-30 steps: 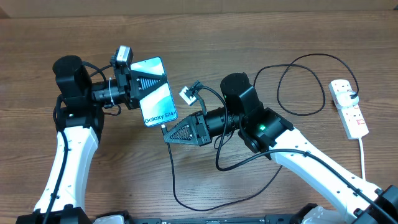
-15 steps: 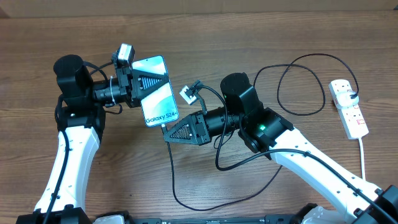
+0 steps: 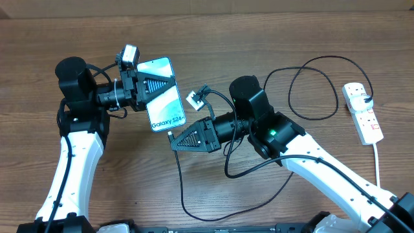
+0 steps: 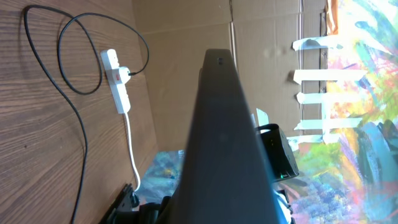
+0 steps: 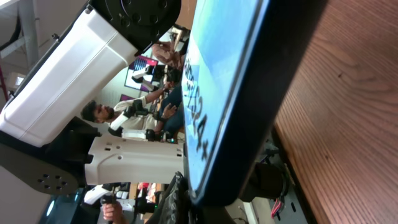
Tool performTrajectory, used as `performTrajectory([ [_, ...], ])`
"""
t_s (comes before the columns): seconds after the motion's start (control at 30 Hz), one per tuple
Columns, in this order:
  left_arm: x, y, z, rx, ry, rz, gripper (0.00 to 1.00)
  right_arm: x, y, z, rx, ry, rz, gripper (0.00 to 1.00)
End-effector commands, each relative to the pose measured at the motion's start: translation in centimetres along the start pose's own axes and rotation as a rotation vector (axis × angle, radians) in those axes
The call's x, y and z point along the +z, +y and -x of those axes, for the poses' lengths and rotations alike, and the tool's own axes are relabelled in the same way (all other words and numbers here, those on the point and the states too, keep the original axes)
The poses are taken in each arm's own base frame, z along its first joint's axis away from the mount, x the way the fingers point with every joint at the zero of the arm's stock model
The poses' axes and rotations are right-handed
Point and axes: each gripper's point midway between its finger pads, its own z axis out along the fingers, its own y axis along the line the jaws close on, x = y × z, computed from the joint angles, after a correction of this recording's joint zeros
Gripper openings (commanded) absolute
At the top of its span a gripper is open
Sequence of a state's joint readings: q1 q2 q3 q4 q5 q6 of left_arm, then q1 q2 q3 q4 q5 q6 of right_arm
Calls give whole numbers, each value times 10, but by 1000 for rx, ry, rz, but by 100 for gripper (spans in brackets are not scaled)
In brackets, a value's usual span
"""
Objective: Plug charger to phone and switch on socket
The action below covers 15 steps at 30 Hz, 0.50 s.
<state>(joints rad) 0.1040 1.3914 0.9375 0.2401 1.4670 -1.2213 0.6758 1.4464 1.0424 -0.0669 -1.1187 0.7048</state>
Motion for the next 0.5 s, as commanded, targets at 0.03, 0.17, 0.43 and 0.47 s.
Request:
performTrajectory([
  [0.03,1,-8,-8,46,45,-18,5,-1,14,2,-33,7,29,4],
  [0.17,1,-9,-10,44,56,-22,5,-1,14,2,-30,6,27,4],
  [0.43,1,-10,-12,35,67,-25,4,-1,11,6,-8,-12,12,4],
  [0.47,1,-10,-12,35,66,-25,4,-1,11,6,-7,-12,12,4],
])
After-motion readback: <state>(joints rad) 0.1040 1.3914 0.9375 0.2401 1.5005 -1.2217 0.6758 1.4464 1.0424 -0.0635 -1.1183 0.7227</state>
